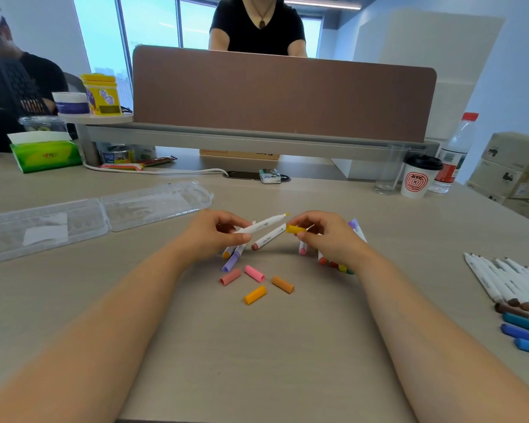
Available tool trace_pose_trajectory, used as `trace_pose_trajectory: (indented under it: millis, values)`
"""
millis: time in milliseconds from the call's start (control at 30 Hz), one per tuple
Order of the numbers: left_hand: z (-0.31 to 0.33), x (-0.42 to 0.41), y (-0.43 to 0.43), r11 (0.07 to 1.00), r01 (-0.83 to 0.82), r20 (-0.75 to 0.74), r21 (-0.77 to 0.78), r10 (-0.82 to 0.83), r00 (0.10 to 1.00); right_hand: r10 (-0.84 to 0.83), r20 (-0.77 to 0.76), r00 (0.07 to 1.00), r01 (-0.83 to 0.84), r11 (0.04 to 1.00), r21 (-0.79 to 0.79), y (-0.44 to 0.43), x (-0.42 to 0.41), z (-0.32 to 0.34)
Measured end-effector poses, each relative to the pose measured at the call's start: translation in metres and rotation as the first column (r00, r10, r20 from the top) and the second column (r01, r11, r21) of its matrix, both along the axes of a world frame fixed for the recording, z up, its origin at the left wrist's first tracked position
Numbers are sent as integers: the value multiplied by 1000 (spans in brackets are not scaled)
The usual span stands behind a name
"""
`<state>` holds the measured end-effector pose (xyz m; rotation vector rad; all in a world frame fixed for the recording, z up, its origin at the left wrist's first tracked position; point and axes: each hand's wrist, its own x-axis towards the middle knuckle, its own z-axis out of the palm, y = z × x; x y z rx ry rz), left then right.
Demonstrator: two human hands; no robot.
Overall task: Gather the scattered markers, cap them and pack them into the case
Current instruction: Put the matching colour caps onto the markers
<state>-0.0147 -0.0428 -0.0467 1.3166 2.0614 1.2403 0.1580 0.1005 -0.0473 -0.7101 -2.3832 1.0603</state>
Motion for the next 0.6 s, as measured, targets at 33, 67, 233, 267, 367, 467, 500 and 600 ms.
trace_pose_trajectory:
  millis: [33,67,233,267,367,467,500,600]
  values:
    - [-1,-1,0,1000,-5,-10,5,5,1000,-33,-41,999,32,999,-30,1,0,-1]
    - [-2,-2,0,1000,-14,-19,11,14,1000,-63,-76,995,60,997,-46,2,-1,-2]
    - [-5,-2,1,999,-37,-33,29,38,999,-113,-161,980,106,993,-56,4,-2,-3]
    - [-5,-2,1,999,-38,-35,28,39,999,-110,-162,981,102,993,-63,5,-3,-4]
    - [-6,-2,1,999,-36,-44,22,37,998,-98,-147,984,90,994,-60,4,-3,-4]
    - [-6,-2,1,999,-41,-37,22,42,998,-123,-181,976,114,992,-62,4,-4,-4]
    - [-6,-2,1,999,-45,-34,25,46,998,-139,-193,971,128,989,-70,5,-3,-4]
    - [-6,-3,1,998,-47,-37,30,48,998,-127,-184,975,115,991,-73,4,-2,-3]
